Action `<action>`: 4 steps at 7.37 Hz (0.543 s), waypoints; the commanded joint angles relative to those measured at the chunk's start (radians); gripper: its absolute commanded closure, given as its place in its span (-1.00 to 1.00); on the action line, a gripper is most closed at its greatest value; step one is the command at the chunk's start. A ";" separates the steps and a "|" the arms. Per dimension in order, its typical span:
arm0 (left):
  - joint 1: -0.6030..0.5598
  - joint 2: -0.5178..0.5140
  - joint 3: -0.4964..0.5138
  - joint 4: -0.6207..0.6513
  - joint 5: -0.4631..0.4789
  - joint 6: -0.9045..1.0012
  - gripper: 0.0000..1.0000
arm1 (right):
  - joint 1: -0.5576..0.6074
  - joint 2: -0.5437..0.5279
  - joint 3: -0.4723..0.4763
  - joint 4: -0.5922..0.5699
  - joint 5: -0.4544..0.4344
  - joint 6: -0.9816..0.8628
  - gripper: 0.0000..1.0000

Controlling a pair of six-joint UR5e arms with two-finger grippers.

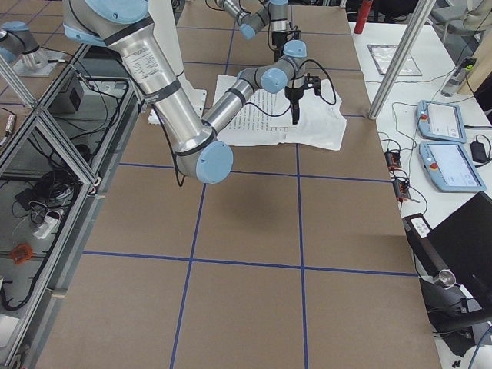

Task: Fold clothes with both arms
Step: 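Release the sleeve and lift the left gripper while the right gripper reaches over the shirt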

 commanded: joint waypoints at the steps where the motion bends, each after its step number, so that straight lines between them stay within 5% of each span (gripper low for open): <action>1: -0.062 0.056 -0.021 0.019 -0.068 0.110 -1.00 | -0.085 0.137 -0.184 -0.002 -0.123 0.067 -0.99; 4: -0.062 0.058 -0.021 0.016 -0.068 0.110 -1.00 | -0.153 0.232 -0.344 -0.008 -0.223 0.103 -0.99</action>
